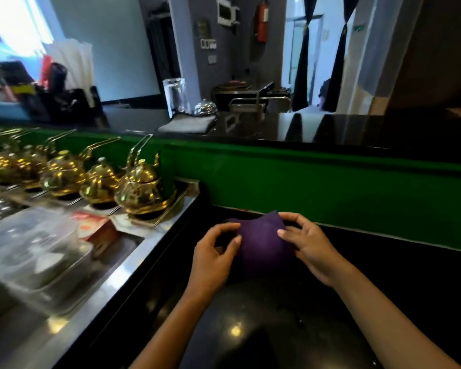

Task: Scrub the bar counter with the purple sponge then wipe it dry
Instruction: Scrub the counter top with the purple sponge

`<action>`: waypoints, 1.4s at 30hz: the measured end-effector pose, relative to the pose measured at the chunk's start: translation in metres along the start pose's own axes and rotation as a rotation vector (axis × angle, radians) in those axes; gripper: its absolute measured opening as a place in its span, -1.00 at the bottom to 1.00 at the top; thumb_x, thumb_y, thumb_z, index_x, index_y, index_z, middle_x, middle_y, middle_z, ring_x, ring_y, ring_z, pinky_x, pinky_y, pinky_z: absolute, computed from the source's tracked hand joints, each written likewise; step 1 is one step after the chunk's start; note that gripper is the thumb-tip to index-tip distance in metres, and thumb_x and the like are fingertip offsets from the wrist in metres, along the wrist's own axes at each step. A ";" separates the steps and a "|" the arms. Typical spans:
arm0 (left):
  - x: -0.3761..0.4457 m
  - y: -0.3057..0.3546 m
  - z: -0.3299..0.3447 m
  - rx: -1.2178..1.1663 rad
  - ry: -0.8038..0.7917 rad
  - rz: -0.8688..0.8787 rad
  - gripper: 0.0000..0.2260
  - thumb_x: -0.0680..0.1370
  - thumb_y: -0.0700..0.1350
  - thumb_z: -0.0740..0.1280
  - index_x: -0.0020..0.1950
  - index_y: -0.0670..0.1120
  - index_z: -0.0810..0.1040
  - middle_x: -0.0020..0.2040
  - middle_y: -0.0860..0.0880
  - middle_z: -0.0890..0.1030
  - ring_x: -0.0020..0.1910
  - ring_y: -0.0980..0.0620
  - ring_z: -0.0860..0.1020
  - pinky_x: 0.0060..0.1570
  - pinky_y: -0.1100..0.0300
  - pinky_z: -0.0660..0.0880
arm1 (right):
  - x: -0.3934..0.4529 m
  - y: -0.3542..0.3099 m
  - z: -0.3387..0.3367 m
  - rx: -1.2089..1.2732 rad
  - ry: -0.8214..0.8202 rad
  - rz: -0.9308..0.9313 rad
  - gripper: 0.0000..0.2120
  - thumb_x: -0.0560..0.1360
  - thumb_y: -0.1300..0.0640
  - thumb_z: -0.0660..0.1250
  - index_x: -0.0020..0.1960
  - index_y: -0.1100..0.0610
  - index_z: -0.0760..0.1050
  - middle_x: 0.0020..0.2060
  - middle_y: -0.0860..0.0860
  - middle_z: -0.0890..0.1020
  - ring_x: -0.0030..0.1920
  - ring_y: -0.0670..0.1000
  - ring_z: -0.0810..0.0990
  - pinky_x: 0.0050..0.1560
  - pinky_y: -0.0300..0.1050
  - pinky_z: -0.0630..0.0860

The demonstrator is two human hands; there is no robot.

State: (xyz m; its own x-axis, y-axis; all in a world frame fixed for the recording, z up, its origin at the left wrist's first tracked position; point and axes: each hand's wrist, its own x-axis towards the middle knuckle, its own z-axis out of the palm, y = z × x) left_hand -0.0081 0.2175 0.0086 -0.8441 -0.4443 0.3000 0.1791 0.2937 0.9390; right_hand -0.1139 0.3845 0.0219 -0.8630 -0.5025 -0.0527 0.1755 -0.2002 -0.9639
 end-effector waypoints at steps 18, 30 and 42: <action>0.030 -0.048 -0.142 0.257 0.208 -0.352 -0.52 0.50 -0.12 0.36 0.41 0.03 0.37 0.31 -0.02 0.49 0.13 0.04 0.56 0.14 0.05 0.52 | 0.155 0.071 0.179 -0.389 -0.211 -0.037 -0.73 0.49 0.40 0.30 0.15 0.21 0.54 -0.11 0.09 0.63 -0.13 -0.05 0.60 -0.18 -0.30 0.54; 0.063 -0.060 -0.164 0.993 0.060 -0.440 -0.62 0.51 0.13 0.22 0.28 0.02 0.43 0.23 -0.08 0.46 0.26 -0.12 0.34 0.20 -0.09 0.28 | 0.202 0.090 0.204 -0.878 -0.211 -0.170 -0.78 0.47 0.26 0.38 0.08 0.05 0.60 -0.07 -0.04 0.61 -0.11 -0.17 0.53 -0.18 -0.37 0.40; 0.067 -0.081 -0.150 1.125 -0.115 -0.190 -0.54 0.60 0.07 0.05 0.49 -0.02 0.15 0.51 -0.08 0.17 0.49 -0.04 0.08 0.43 -0.09 -0.07 | 0.172 0.105 0.194 -1.183 -0.408 -0.515 -0.71 0.55 0.00 0.27 0.25 -0.05 0.51 0.29 -0.03 0.49 0.32 -0.05 0.39 0.32 -0.01 0.32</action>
State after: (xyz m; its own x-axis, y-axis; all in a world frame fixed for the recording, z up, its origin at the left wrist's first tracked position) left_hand -0.0033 0.0373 -0.0225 -0.8606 -0.4998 0.0980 -0.4610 0.8462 0.2675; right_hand -0.1515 0.1139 -0.0374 -0.4691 -0.8438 0.2605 -0.8103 0.2941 -0.5069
